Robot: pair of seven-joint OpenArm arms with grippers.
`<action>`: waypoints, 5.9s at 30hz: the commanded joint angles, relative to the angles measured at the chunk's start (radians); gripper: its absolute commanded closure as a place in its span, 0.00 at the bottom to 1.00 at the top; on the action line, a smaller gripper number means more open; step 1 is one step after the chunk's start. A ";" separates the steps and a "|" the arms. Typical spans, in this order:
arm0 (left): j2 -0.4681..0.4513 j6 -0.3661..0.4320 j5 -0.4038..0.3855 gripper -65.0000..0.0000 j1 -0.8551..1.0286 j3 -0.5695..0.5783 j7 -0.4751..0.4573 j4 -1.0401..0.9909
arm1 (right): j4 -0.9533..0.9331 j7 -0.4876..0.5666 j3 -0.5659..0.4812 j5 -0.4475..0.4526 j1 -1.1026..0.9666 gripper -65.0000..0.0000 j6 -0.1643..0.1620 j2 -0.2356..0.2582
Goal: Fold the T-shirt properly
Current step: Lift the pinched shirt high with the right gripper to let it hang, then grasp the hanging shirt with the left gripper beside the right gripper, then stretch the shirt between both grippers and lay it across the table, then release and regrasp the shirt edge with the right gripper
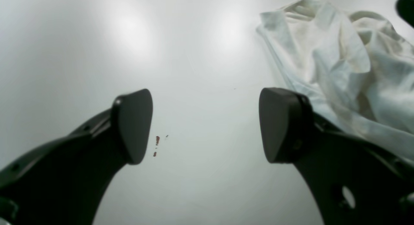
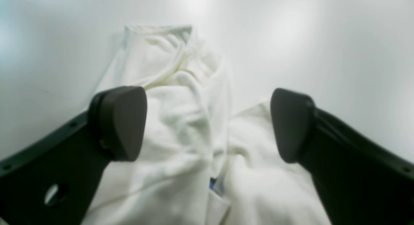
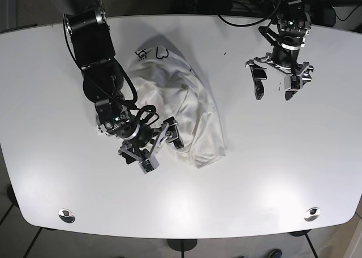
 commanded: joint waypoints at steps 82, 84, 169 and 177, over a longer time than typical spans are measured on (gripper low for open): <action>0.096 0.135 -0.003 0.28 -0.572 0.546 -0.026 -0.666 | 0.385 -0.226 0.059 0.002 0.762 0.97 0.112 -0.095; 0.096 0.135 -0.003 0.28 -0.588 0.548 -0.026 -0.715 | 0.385 -0.226 0.059 0.002 0.762 0.97 0.112 -0.093; -0.266 -0.397 -0.011 0.97 -0.350 -0.419 0.517 -0.212 | 0.404 -0.026 -0.005 -0.515 -0.338 0.23 0.002 0.071; -0.264 -0.397 -0.011 0.97 -0.350 -0.419 0.517 -0.214 | 0.301 -0.002 -0.005 -0.517 -0.269 0.27 0.002 0.066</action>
